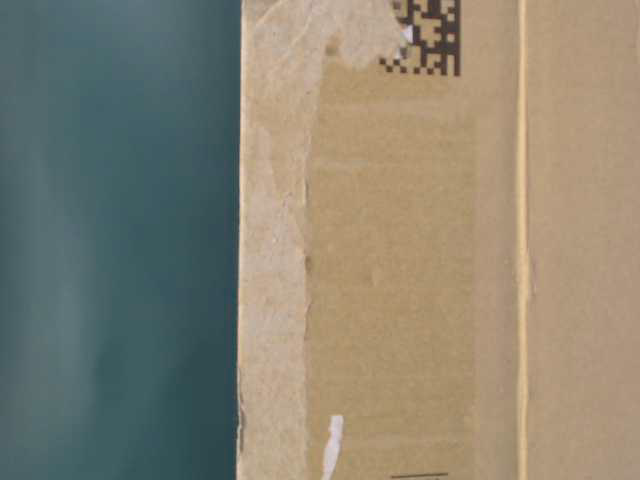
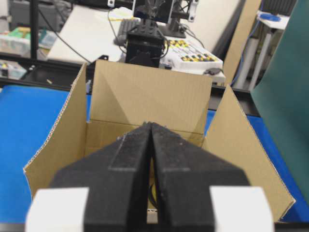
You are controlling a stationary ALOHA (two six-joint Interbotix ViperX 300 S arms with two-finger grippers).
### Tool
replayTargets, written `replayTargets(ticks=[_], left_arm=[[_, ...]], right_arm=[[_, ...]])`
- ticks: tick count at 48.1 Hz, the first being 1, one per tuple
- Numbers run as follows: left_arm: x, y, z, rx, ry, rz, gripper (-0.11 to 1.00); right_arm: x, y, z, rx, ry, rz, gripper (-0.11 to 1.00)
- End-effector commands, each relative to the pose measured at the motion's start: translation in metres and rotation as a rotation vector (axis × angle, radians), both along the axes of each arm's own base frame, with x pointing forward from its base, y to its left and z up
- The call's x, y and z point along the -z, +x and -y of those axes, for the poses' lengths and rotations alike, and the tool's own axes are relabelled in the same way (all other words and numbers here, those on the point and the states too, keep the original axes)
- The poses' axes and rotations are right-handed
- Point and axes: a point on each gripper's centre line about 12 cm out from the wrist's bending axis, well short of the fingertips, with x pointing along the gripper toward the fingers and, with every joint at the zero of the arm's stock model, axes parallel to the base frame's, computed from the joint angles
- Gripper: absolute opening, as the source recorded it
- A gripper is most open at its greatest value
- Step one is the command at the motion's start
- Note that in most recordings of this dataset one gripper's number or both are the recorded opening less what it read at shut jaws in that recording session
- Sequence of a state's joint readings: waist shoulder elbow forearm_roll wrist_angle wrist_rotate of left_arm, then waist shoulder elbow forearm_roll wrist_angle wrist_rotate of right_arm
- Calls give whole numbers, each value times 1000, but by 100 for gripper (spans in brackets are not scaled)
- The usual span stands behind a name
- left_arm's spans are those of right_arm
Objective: Close the cardboard box.
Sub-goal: 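Move both grippers inward toward the left and right box side flaps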
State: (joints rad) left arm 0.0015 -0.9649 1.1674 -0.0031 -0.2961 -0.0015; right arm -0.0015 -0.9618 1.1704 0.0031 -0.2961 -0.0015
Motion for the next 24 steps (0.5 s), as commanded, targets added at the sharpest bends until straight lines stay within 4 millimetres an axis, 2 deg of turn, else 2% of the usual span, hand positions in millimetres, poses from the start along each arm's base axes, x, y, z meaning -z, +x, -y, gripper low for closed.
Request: replayTargets(ticks=[1,14,24], left_arm=[[6,-1,0,1,-15,-45,0],[11,-19,1,6,-18,-152,0],[35,-29,0,1,-30,-262,0]], right_arm=[[-6,1,0,-2,11,12,0],[4,-6,2,9,44,-124,0],[33,-6,7,38,72,-241,0]])
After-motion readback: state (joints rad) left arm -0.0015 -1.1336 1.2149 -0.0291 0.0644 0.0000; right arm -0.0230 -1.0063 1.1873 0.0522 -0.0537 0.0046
